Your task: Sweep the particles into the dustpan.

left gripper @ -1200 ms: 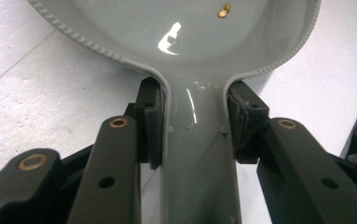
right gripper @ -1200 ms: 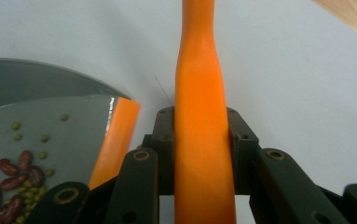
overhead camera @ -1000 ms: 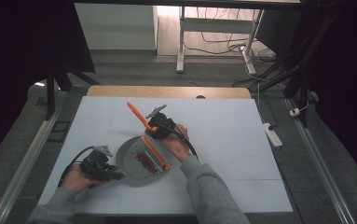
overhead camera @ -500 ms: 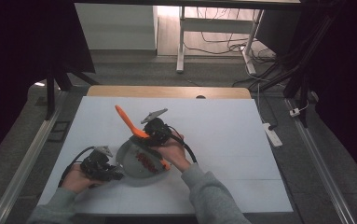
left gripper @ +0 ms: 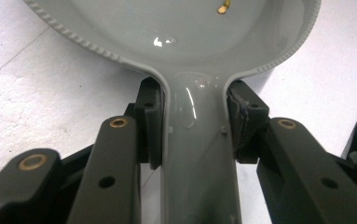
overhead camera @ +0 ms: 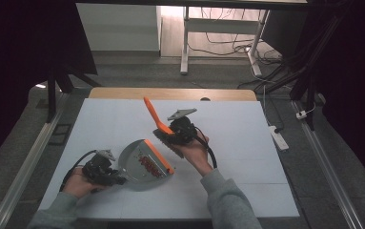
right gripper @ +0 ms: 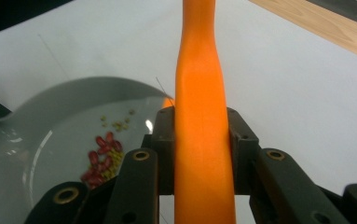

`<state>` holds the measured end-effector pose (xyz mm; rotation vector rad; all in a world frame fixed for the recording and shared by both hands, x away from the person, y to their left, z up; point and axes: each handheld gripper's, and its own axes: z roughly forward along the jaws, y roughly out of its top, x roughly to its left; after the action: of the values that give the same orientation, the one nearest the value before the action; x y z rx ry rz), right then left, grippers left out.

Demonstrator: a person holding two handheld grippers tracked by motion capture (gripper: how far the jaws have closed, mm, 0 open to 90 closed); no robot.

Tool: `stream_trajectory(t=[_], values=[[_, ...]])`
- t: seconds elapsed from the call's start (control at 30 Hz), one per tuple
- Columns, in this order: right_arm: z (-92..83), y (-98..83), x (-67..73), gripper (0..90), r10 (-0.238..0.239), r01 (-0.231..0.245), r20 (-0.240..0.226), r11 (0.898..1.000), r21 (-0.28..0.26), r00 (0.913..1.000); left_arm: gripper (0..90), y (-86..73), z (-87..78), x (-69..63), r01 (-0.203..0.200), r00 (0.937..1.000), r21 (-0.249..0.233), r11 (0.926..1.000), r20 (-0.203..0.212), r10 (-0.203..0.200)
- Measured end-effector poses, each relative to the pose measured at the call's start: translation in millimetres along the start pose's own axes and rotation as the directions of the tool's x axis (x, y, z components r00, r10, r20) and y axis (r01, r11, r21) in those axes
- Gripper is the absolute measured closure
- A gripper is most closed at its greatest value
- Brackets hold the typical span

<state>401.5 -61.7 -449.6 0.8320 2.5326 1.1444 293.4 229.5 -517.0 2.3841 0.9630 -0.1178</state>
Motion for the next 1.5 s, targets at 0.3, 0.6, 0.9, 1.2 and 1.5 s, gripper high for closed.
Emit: stream_trajectory(t=[0.3, 0.6, 0.9, 1.2, 1.5], values=[[-14.5, -24.6, -15.3, 70.4, 0.062, -0.061, 0.035, 0.998, -0.003, 0.9975, 61.7, -0.8, -1.5, -1.5, -0.002, 1.0000, -0.009, 1.0000, -0.002, 0.002], [-11.3, -36.7, -23.0, 70.4, 0.072, -0.074, 0.080, 0.997, 0.025, 0.9942, 61.8, -0.9, -1.3, -2.8, -0.009, 0.9999, -0.007, 0.9999, -0.006, 0.009], [-9.4, -41.9, -25.9, 70.4, 0.074, -0.079, 0.098, 0.996, 0.047, 0.9924, 61.7, -0.7, -0.8, -4.1, -0.017, 0.9998, -0.001, 0.9999, -0.007, 0.017], [5.3, -40.9, -11.2, 70.5, 0.051, -0.060, 0.093, 0.993, 0.097, 0.9943, 61.7, 0.7, -0.3, -6.9, -0.026, 0.9996, 0.002, 0.9997, -0.008, 0.026], [16.3, -35.2, 8.9, 70.5, -0.004, -0.004, 0.067, 0.993, 0.114, 0.9977, 61.7, 1.2, 0.5, -7.4, -0.032, 0.9995, 0.009, 0.9994, -0.008, 0.032]])
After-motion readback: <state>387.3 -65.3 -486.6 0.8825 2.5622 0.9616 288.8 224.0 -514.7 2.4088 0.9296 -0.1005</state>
